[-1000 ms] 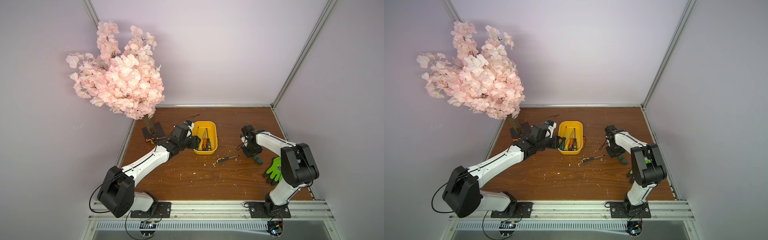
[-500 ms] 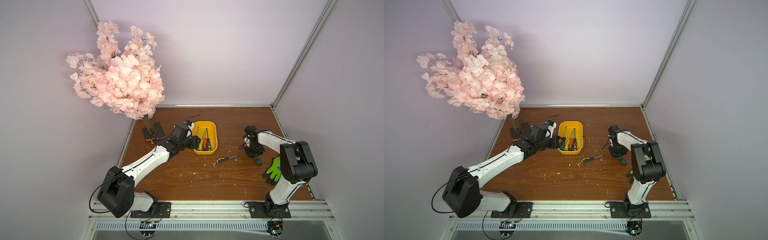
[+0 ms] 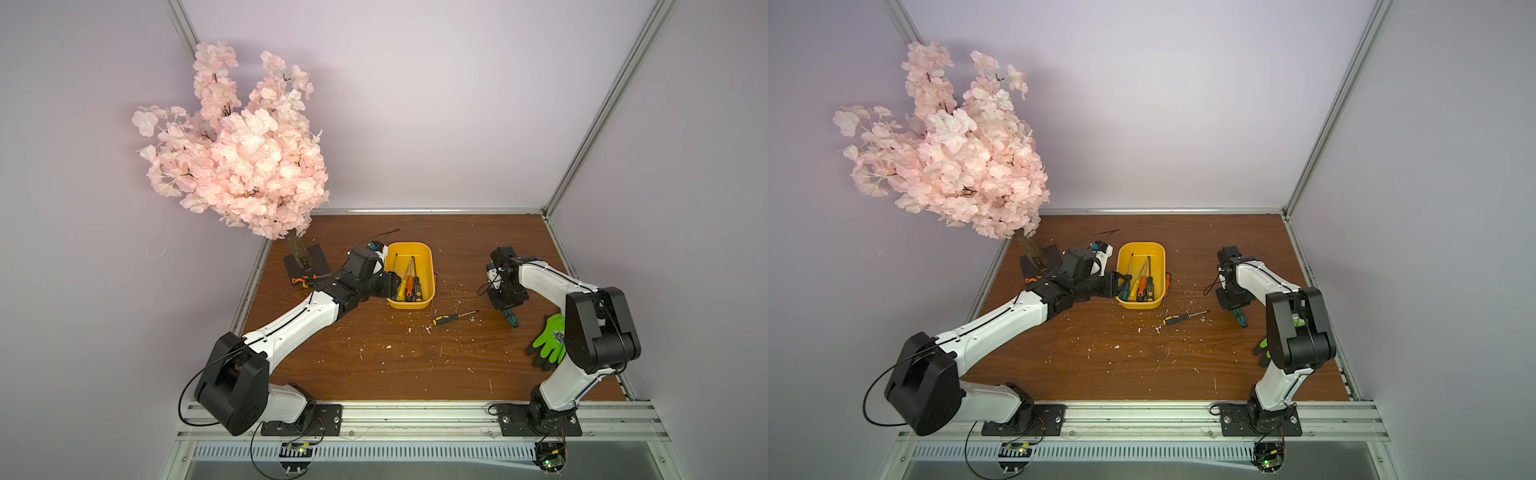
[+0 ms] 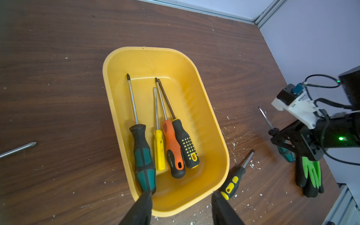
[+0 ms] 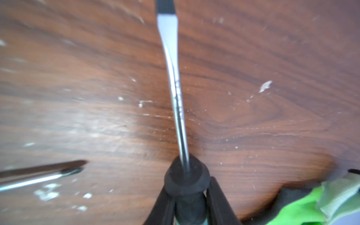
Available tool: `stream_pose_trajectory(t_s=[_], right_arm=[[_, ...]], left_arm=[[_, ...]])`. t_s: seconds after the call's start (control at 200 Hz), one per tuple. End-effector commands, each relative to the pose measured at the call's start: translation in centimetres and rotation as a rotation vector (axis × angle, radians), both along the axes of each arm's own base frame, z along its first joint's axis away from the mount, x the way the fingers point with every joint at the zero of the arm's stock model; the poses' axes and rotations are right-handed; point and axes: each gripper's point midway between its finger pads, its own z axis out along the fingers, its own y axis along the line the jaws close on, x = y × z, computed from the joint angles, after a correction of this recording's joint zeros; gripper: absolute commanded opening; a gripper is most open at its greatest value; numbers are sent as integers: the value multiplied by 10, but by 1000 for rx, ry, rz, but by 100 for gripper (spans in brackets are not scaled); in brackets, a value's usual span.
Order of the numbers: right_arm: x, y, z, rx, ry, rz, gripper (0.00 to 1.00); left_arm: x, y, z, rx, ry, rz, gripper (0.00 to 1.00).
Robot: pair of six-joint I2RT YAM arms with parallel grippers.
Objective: Put the screwdriver on the desktop into the storage box
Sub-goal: Pick up the screwdriver from the center of the board, then place the screwdriver in the storage box.
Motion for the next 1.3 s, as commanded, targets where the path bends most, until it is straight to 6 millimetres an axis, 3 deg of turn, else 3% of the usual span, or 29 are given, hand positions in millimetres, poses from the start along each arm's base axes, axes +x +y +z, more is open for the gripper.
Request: stream_pose_trajectory(t_s=[0.0, 0.115, 0.35, 0.525, 0.656, 1.011, 1.296], right_arm=[[24, 19, 45, 110, -151, -23, 15], [39, 53, 77, 263, -245, -12, 15], [63, 147, 131, 539, -379, 60, 13], [72, 210, 146, 690, -390, 102, 13], [77, 245, 147, 794, -366, 97, 13], [95, 280, 124, 814, -332, 59, 10], [103, 278, 95, 727, -308, -30, 10]], left_arm=[[8, 5, 4, 23, -6, 18, 53], [10, 4, 5, 21, -3, 23, 53], [10, 8, 4, 24, 17, 58, 53], [4, 18, 3, 47, 27, 84, 53], [-2, 26, 3, 57, 26, 102, 53], [-16, 41, 2, 64, 21, 131, 54], [-17, 45, -1, 66, 6, 136, 54]])
